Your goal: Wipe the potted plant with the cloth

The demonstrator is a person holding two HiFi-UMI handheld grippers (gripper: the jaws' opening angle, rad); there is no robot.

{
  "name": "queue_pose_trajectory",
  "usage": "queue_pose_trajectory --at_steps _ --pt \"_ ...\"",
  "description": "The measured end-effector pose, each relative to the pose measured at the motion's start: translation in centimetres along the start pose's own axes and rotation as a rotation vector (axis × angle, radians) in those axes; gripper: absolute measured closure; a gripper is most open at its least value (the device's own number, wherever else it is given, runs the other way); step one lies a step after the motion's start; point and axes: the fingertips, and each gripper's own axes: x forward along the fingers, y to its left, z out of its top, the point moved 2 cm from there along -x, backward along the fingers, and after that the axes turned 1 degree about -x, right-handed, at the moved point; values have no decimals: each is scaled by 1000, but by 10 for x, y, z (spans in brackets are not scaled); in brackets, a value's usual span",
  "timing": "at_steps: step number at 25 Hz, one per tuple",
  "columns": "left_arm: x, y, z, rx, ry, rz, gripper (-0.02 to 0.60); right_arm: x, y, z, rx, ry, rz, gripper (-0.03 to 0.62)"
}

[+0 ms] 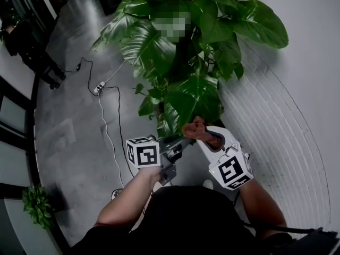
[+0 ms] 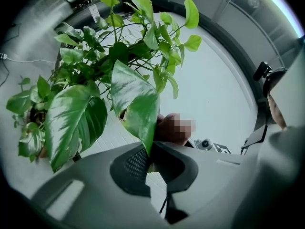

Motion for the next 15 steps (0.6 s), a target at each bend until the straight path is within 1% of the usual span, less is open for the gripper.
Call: queue_pose_trajectory --at_steps 5,8,12,15 --pt "-1 1 -2 12 4 6 566 -2 6 -3 -7 26 16 523" --pt "0 4 -4 12 3 10 566 -11 -1 12 -49 25 4 523" --pt "6 4 -10 28 12 5 566 -24 -20 65 -187 -5 -35 523" --pt "11 5 -14 33 13 7 566 -11 -42 99 -335 7 -59 523"
